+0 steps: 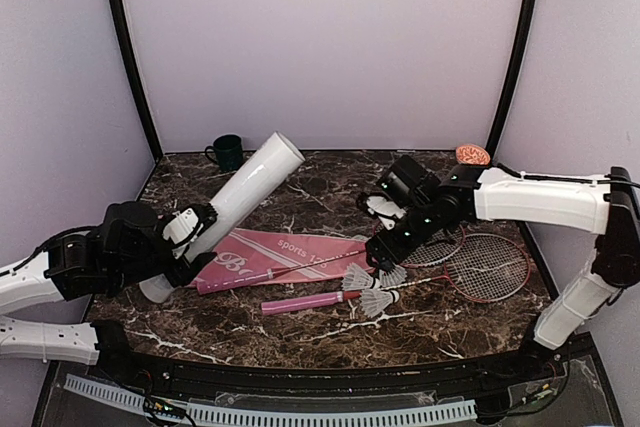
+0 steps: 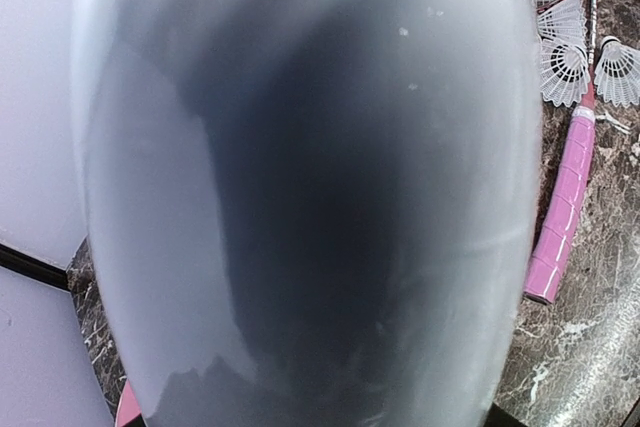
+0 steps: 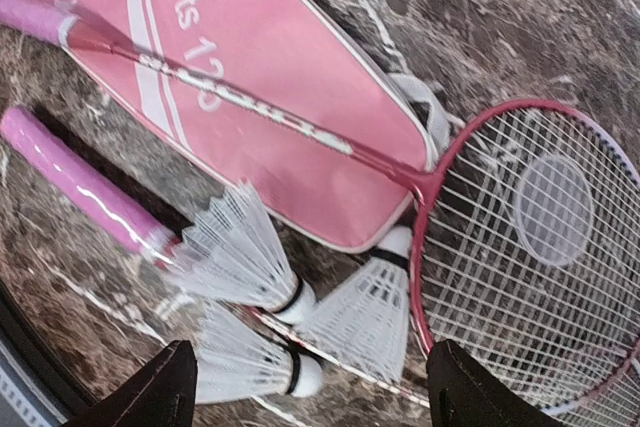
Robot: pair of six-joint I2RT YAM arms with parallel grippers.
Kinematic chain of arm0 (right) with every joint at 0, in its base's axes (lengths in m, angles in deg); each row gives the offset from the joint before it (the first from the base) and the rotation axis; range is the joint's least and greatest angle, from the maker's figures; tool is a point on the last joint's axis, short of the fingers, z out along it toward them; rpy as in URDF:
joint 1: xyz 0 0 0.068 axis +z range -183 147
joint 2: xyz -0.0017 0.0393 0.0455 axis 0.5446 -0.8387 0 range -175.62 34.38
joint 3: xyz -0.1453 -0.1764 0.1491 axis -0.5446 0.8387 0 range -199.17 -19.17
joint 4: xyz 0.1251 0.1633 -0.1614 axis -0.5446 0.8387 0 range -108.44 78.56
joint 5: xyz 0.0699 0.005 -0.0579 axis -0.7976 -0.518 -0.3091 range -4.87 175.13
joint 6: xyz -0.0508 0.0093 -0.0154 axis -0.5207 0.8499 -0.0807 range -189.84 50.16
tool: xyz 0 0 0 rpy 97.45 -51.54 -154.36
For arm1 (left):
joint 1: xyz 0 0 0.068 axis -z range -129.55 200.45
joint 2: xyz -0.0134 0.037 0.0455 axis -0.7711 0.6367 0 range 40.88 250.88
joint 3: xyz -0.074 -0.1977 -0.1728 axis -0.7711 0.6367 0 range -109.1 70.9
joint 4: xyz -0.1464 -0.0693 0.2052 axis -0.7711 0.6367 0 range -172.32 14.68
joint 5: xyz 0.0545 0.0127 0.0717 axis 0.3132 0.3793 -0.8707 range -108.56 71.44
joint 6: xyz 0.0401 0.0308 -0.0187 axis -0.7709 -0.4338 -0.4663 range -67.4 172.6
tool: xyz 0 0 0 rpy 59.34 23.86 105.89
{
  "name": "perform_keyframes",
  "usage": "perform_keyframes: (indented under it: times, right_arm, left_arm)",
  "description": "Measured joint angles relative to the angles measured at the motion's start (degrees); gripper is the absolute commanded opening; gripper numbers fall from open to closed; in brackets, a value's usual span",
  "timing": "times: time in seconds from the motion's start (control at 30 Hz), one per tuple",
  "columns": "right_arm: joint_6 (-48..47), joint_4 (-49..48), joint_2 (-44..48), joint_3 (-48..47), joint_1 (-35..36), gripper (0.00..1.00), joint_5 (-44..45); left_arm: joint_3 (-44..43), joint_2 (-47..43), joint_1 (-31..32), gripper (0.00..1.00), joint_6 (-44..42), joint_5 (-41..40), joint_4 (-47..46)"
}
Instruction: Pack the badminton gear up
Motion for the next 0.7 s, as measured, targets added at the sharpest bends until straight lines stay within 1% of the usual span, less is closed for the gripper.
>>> perform_keyframes:
  times: [0.1,0.17,0.3,0.37,0.47,0.7]
  right_arm:
    - [-2.69,0.39,7.72,7.39,0.02,0.81,3.37]
    - [-4.20,0.44,11.98,10.47,0.02,0.80,6.29]
    - [-7.26,-2.75,16.92,15.23,0.02,0.80,10.19]
    - [-9.01,-4.90,17.64,17.75,0.02,0.78,11.02]
    - [-11.65,-6.95,16.28,20.31,0.02,0.75,12.41]
    - [-15.80,-13.18,11.67,22.10,0.02,0.64,14.78]
  left_arm:
    - [0.04,0.00,0.00,0.38,0.00,0.61,-0.24]
    - [0.20,0.00,0.00,0.38,0.00,1.16,-0.35]
    - [0.50,0.17,0.00,0.38,0.00,1.86,-0.70]
    - [0.50,0.20,0.00,0.38,-0.02,2.12,-0.74]
    - [0.52,0.20,0.00,0.38,-0.02,2.40,-0.81]
    - [0.72,0.17,0.00,0.38,0.00,2.75,-1.42]
